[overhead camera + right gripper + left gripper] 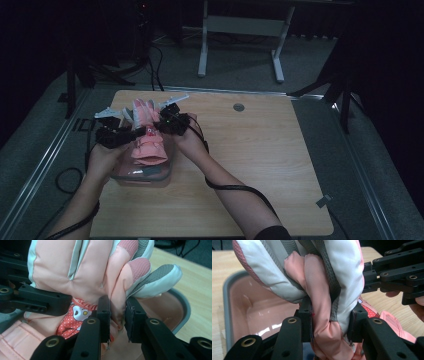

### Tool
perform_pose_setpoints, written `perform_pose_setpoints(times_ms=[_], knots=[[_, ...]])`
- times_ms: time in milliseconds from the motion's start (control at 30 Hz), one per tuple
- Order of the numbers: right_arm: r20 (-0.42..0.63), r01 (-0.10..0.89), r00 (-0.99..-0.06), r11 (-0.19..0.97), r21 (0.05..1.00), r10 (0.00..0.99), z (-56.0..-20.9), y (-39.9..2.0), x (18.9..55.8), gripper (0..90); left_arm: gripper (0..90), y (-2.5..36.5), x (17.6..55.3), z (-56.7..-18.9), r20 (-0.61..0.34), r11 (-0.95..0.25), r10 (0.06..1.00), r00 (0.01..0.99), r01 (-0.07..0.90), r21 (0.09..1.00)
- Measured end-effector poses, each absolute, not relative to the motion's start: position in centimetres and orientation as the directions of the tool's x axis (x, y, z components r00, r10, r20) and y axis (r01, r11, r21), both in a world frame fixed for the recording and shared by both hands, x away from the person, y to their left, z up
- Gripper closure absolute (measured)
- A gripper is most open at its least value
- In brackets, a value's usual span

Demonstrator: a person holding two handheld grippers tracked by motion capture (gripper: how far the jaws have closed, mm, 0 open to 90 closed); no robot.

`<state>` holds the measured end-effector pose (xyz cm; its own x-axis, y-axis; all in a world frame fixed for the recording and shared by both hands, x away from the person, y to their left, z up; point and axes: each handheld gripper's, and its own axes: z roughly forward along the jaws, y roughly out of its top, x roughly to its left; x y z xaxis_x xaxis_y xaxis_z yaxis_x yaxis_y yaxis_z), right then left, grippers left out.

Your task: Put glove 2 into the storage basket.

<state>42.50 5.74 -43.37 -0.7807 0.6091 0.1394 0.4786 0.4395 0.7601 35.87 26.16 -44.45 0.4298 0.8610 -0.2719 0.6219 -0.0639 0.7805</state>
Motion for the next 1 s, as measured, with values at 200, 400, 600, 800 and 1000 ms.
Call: perform_pose_setpoints(times_ms=[200,400,600,800,1000], knots=[[0.144,0.514,-0.766,0.463,0.722,0.626,-45.7,6.1,43.1,75.3,63.6,26.2,36.6,-46.8,-0.314,-0.055,0.852,0.419,0.668,0.742],[0.155,0.539,-0.759,0.477,0.695,0.633,-47.2,6.2,43.0,75.2,62.3,25.9,36.7,-47.7,-0.309,-0.071,0.863,0.399,0.701,0.709],[0.164,0.561,-0.752,0.489,0.668,0.638,-47.8,6.3,43.3,74.9,58.5,25.0,36.8,-47.6,-0.255,-0.102,0.895,0.367,0.725,0.682],[0.180,0.578,-0.745,0.487,0.655,0.642,-48.4,6.6,43.7,69.6,49.7,25.2,37.0,-47.9,-0.241,-0.078,0.921,0.307,0.749,0.658],[0.208,0.569,-0.760,0.475,0.671,0.616,-48.1,6.6,44.0,46.0,47.2,24.9,36.9,-47.8,-0.168,-0.103,0.943,0.287,0.731,0.674]])
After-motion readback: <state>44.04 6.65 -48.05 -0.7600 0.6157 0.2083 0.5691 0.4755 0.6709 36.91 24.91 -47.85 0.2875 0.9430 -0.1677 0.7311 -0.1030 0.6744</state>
